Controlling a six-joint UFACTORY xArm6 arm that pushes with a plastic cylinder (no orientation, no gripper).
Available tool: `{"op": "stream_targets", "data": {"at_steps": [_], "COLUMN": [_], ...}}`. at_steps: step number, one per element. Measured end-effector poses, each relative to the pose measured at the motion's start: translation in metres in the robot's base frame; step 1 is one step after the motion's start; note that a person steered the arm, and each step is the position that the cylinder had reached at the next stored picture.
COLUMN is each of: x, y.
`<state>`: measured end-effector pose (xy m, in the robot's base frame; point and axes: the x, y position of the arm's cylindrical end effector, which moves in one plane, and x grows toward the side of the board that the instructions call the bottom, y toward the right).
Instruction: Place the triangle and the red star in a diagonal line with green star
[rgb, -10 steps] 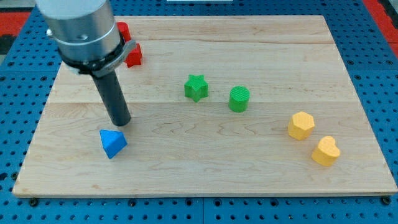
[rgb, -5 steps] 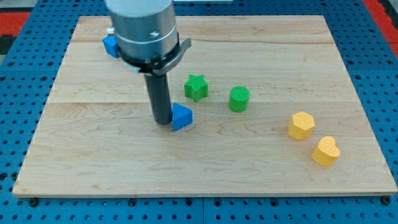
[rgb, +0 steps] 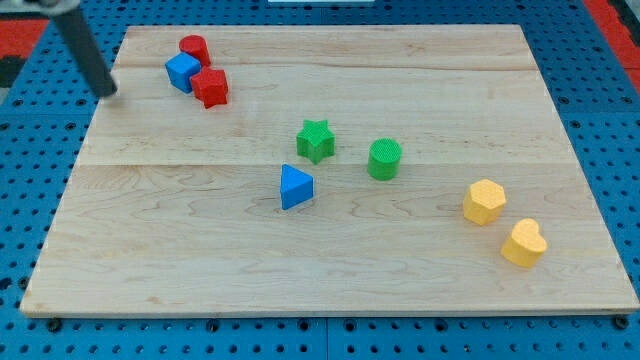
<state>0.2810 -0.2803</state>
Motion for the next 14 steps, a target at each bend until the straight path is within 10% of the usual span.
{"op": "stream_targets", "data": {"at_steps": [1,4,7,9,11,12,14], "x": [-0.088,0.114,0.112,0.230,0.245,0.252,0.230], "y": [0.070,0.159,0.194,0.195,0.143,0.208,0.050]}}
